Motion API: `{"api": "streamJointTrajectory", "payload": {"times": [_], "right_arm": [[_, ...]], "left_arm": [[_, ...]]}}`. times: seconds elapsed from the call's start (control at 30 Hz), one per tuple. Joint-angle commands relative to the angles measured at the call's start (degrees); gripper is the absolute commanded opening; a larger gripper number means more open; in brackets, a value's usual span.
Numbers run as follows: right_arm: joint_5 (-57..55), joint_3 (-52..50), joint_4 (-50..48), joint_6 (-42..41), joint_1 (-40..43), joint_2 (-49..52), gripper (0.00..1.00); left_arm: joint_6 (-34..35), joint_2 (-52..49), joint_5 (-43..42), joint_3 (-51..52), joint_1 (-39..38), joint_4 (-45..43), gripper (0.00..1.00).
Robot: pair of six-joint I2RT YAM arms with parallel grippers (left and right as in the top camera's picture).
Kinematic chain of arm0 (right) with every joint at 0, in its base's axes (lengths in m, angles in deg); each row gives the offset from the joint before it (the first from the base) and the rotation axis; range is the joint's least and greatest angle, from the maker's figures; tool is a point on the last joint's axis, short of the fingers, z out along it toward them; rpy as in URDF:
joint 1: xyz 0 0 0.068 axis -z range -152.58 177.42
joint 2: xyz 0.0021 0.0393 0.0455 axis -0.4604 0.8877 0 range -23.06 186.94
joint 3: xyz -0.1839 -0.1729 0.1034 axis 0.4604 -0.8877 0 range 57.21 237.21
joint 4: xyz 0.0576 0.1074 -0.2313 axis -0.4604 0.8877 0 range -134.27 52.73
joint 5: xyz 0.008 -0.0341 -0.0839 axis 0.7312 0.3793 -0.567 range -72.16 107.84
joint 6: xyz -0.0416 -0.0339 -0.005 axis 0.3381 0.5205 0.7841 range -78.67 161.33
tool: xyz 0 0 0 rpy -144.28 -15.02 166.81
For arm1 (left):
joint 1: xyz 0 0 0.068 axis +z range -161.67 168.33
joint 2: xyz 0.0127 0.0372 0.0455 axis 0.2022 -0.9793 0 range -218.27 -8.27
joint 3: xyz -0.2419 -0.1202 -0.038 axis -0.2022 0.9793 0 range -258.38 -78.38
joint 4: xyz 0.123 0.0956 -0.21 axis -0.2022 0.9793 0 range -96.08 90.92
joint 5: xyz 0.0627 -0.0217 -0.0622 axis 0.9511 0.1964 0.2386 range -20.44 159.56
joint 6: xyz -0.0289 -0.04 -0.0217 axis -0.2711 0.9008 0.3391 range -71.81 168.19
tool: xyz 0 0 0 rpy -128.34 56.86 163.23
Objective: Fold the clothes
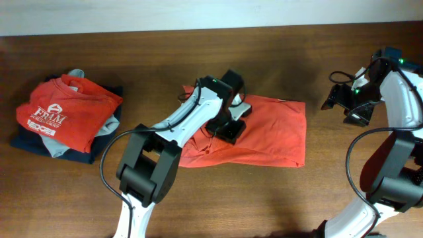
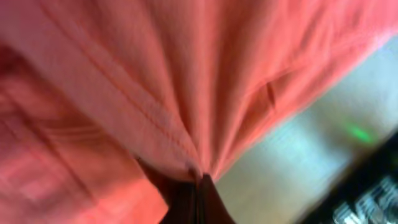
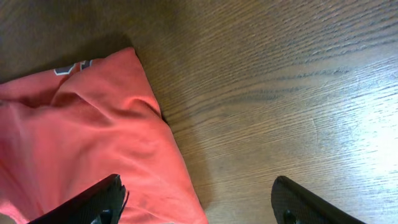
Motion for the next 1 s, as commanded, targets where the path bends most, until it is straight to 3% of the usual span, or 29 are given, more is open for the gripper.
{"api": "streamJointTrajectory", "payload": {"times": [0.0,0.2,0.4,0.47,0.5,0.73,0.8,0.87,0.97], "right_arm": [[0.3,0.3,-0.2,0.8,-0.2,-0.2,0.80],[0.3,0.3,-0.2,0.8,-0.2,-0.2,0.80],[0.3,0.3,-0.2,1.0,-0.2,-0.2,0.80],[0.3,0.3,-0.2,1.0,-0.2,-0.2,0.80],[0.3,0.3,-0.2,1.0,-0.2,-0.2,0.80],[0.3,0.3,-0.1,1.4,-0.2,-0.2,0.81],[0.3,0.3,-0.1,1.4,-0.2,-0.2,0.81],[0.3,0.3,-0.1,1.4,-0.2,-0.2,0.81],[0.3,0.3,-0.2,1.4,-0.2,-0.2,0.81]], "left_arm": [[-0.5,-0.2,-2.2,-5.1,0.0,6.1,0.01],[-0.5,-0.2,5.8,-6.4,0.0,12.9,0.00],[-0.4,-0.2,7.5,-6.3,-0.5,13.7,0.02],[-0.4,-0.2,9.8,-6.3,-0.7,13.4,0.33],[-0.4,-0.2,11.2,-6.3,-0.7,13.2,0.38],[10.4,0.2,27.7,-6.3,3.3,13.7,0.39],[12.7,0.5,27.8,-6.3,6.7,12.7,0.42],[13.4,0.5,26.6,-6.3,10.2,11.0,0.52],[11.5,0.4,18.2,-5.5,16.0,5.7,0.64]]}}
